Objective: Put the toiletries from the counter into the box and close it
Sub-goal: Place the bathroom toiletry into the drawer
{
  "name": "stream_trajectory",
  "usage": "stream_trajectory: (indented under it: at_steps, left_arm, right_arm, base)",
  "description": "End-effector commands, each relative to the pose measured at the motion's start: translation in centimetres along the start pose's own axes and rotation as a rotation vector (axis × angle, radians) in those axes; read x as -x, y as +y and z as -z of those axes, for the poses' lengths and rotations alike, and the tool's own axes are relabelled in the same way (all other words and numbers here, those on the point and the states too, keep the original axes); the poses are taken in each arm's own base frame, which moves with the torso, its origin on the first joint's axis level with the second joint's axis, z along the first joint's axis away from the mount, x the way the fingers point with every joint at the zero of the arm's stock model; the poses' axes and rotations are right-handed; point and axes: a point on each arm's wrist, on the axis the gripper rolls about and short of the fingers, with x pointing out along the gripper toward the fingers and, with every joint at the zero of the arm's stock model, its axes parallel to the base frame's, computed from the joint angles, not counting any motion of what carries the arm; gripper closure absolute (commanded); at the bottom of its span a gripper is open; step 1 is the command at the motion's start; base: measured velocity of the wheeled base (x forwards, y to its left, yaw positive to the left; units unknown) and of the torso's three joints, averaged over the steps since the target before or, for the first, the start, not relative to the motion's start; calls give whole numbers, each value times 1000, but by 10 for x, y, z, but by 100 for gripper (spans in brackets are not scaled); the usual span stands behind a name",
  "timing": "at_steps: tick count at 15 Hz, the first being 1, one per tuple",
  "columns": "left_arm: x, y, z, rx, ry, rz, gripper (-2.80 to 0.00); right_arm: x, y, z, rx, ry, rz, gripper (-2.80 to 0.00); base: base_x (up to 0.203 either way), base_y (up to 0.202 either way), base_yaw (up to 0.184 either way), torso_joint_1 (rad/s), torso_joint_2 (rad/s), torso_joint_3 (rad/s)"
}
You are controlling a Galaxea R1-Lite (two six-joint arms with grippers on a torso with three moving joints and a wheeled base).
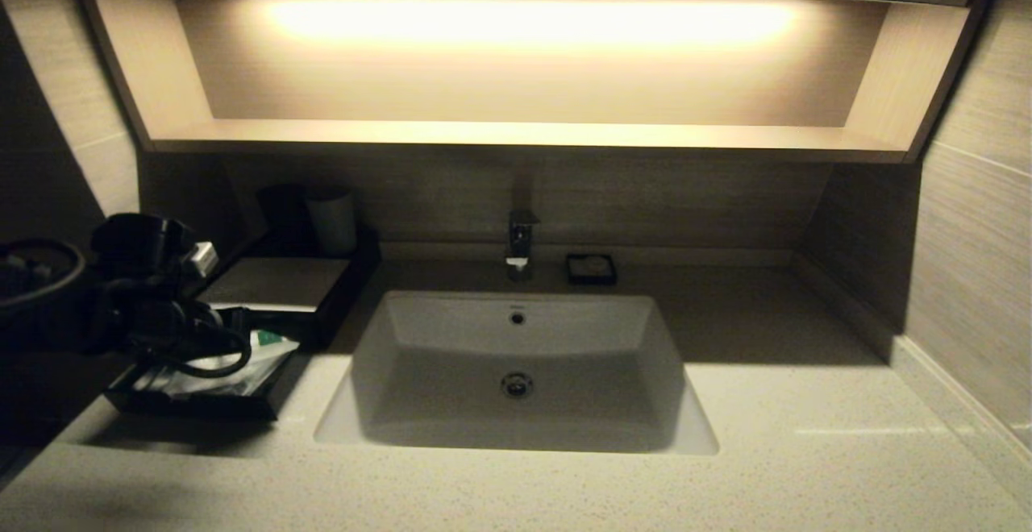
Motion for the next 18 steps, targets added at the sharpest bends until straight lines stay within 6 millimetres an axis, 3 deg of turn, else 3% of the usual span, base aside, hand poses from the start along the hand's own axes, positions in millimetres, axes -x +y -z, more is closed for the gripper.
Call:
stream_trajectory:
  at_steps: [1, 11, 18]
  left_arm:
    - [-4, 1, 1, 10, 10, -13, 0]
    - [-23, 6, 0, 40, 34, -58, 0]
    - [-14, 9, -3, 56, 7, -93, 0]
  right_arm:
    - [0, 0, 0, 0, 0, 0, 0]
    - [0, 0, 0, 0, 0, 0, 0]
    - [0, 0, 0, 0, 0, 0, 0]
  base:
    - [0, 0, 0, 0, 0, 0]
    - [0, 0, 0, 0, 0, 0]
    - [0, 0, 0, 0, 0, 0]
